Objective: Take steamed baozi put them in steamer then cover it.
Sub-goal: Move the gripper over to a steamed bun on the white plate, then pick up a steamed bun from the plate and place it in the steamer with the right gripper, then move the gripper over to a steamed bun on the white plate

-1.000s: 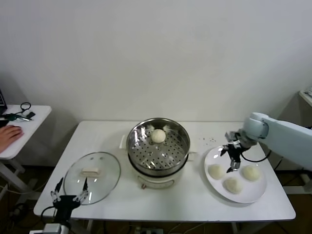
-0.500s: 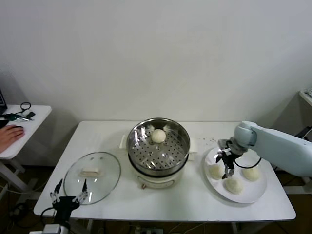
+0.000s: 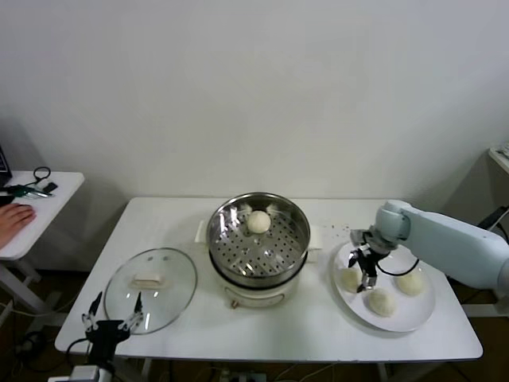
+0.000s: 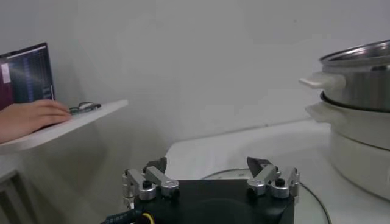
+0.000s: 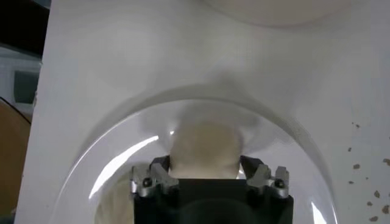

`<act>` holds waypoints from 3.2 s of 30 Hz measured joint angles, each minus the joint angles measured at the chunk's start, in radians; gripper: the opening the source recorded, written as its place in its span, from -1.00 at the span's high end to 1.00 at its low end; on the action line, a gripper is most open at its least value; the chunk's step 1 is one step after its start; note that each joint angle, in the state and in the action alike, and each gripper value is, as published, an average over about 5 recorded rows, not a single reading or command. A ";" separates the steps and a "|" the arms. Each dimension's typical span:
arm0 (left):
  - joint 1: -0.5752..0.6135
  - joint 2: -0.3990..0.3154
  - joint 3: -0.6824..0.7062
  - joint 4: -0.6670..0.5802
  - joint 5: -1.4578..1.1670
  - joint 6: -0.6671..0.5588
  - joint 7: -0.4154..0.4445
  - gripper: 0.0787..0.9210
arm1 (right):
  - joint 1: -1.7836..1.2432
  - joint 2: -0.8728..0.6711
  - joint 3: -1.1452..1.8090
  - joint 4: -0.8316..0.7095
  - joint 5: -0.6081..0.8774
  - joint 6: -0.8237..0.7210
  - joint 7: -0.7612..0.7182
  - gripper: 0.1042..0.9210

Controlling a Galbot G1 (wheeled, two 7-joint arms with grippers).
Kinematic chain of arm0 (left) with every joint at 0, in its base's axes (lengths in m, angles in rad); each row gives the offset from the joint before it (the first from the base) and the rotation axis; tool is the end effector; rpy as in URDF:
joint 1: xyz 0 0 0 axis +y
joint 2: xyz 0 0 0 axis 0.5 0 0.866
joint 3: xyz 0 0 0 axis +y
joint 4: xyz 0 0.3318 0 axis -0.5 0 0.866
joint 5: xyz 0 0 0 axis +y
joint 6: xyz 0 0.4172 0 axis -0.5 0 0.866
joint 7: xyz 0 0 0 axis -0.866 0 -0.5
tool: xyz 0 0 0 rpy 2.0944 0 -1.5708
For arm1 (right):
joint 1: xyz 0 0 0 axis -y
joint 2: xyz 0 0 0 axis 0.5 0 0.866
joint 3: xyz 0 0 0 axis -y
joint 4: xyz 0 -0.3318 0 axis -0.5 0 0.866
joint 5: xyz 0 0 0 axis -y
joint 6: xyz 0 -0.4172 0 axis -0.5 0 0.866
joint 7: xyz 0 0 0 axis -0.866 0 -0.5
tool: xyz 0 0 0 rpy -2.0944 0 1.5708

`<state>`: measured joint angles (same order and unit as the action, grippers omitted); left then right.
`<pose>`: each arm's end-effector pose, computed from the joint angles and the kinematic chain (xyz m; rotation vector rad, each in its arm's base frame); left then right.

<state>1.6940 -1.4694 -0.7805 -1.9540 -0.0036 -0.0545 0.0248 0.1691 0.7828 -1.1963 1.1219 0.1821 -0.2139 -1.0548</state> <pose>0.1992 0.1156 -0.3572 0.2122 -2.9206 -0.3140 0.5670 -0.1014 -0.2694 1.3419 -1.2624 1.2013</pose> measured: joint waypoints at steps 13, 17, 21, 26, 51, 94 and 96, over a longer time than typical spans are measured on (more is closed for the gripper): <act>0.012 0.001 0.015 -0.009 0.004 -0.001 -0.001 -0.77 | 0.106 -0.046 -0.040 0.033 0.063 0.010 -0.002 -0.43; 0.018 -0.003 0.023 -0.013 0.008 -0.001 -0.002 -0.77 | 0.204 -0.053 -0.089 0.048 0.120 0.017 -0.008 -0.43; 0.019 -0.010 0.039 -0.020 0.015 -0.001 -0.006 -0.77 | 0.329 -0.045 -0.156 0.062 0.198 0.019 -0.012 -0.43; 0.021 -0.011 0.063 -0.031 0.025 0.000 -0.008 -0.77 | 0.476 -0.010 -0.234 0.074 0.302 0.009 -0.014 -0.43; 0.046 0.011 0.126 -0.045 0.041 -0.001 -0.022 -0.77 | 0.572 0.402 -0.308 0.062 0.583 -0.125 0.128 -0.41; 0.060 0.026 0.118 -0.045 0.020 -0.009 -0.014 -0.77 | 0.469 0.545 -0.342 0.055 0.574 -0.166 0.189 -0.76; 0.058 0.027 0.118 -0.044 0.020 -0.009 -0.014 -0.77 | 0.491 0.519 -0.346 0.068 0.571 -0.156 0.174 -0.76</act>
<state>1.7525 -1.4429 -0.6621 -1.9983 0.0161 -0.0637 0.0104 0.6606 1.3015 -1.5423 1.1897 0.7528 -0.3697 -0.8810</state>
